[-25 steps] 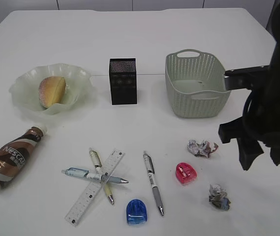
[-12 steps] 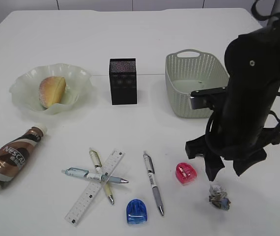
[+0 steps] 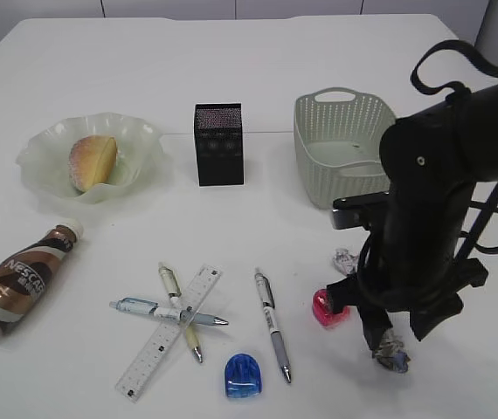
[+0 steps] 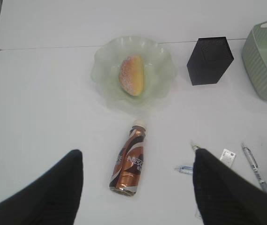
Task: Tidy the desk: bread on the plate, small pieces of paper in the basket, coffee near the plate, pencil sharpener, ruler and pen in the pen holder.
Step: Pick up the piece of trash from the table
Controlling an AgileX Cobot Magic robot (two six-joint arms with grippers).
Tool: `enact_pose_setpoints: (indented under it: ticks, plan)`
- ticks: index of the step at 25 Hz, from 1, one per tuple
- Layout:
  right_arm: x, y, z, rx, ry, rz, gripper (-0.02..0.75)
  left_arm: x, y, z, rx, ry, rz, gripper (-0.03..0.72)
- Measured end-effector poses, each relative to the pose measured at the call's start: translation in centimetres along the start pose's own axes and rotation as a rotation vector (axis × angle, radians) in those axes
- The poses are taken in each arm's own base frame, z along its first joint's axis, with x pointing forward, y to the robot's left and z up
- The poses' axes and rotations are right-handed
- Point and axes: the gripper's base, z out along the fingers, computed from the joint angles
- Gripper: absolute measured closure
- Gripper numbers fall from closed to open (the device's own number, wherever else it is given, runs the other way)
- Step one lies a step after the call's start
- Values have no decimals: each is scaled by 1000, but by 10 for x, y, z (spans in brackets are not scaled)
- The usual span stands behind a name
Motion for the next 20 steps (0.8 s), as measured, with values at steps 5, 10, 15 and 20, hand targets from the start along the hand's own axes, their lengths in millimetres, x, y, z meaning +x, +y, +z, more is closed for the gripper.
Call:
enact_pose_setpoints:
  ticks: [5,10,15,20]
  plan:
    - [-3,1,12,4,14,-1,321,0,0,0,0,0,0,155]
    - [-5,2,24,13,39,-2,322,0,0,0,0,0,0,155]
    - [-6,3,28,15,48,-2,322,0,0,0,0,0,0,155]
    - [-7,3,29,11,36,-2,336,0,0,0,0,2,0,155]
